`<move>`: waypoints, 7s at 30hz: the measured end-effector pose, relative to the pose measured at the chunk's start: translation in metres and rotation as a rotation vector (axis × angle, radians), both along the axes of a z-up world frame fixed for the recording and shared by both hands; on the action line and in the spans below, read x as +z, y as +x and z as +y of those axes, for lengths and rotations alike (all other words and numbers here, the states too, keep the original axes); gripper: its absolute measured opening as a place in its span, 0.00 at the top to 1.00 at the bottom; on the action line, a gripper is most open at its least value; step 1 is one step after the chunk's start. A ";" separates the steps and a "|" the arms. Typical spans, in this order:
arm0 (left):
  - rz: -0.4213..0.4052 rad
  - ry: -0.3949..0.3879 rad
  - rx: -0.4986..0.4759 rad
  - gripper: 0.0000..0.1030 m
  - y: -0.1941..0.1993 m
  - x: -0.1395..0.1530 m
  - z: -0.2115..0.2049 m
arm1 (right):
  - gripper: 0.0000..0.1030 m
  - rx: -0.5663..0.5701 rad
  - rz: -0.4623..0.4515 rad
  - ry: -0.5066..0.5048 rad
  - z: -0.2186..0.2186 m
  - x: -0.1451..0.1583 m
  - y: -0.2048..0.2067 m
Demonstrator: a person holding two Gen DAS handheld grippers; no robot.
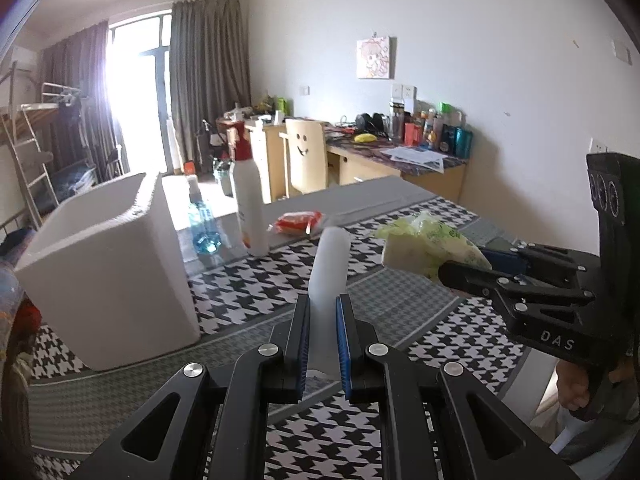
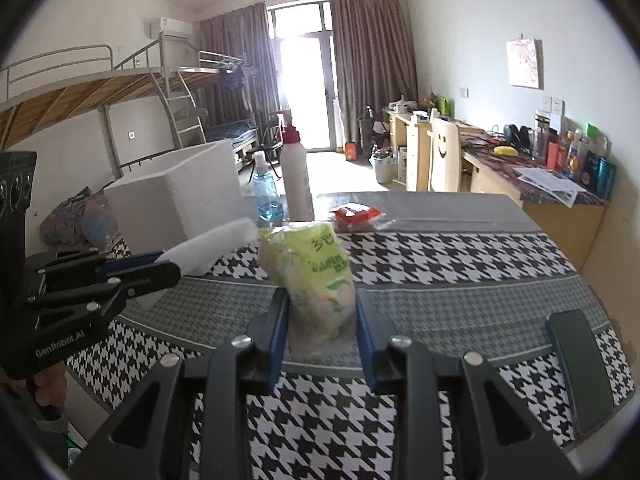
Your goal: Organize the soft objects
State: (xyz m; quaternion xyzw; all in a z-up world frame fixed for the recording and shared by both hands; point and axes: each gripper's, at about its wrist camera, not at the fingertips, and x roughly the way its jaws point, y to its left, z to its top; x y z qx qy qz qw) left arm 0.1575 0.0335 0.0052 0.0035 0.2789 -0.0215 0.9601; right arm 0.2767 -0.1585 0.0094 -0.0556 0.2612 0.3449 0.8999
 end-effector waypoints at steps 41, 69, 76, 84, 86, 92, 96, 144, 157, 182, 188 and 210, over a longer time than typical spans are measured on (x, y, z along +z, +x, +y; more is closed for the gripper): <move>-0.128 0.023 0.210 0.87 -0.001 0.054 0.057 | 0.65 0.109 -0.072 0.019 0.070 0.056 0.016; -0.180 0.033 0.352 0.86 0.007 0.081 0.093 | 0.65 0.191 -0.103 0.020 0.120 0.082 0.024; -0.178 0.046 0.398 0.86 0.010 0.085 0.103 | 0.65 0.201 -0.113 0.019 0.132 0.087 0.031; -0.180 0.055 0.437 0.86 0.016 0.086 0.113 | 0.65 0.218 -0.099 0.004 0.145 0.084 0.038; -0.177 0.055 0.448 0.86 0.017 0.086 0.117 | 0.65 0.226 -0.100 0.003 0.149 0.085 0.039; -0.169 0.038 0.475 0.86 0.018 0.085 0.130 | 0.65 0.247 -0.083 0.001 0.160 0.083 0.044; -0.157 0.021 0.504 0.86 0.024 0.082 0.140 | 0.65 0.261 -0.076 -0.001 0.167 0.082 0.049; -0.073 0.029 0.650 0.06 0.046 0.060 0.189 | 0.65 0.269 -0.054 -0.067 0.216 0.076 0.058; -0.107 0.030 0.702 0.02 0.023 0.065 0.194 | 0.65 0.300 -0.046 -0.079 0.229 0.073 0.060; -0.131 0.029 0.753 0.01 -0.008 0.064 0.199 | 0.31 0.308 0.005 -0.090 0.244 0.057 0.076; -0.140 0.030 0.736 0.01 -0.009 0.065 0.191 | 0.31 0.307 0.002 -0.080 0.234 0.062 0.072; -0.191 0.038 0.646 0.01 -0.033 0.082 0.130 | 0.05 0.259 -0.109 -0.003 0.165 0.087 0.031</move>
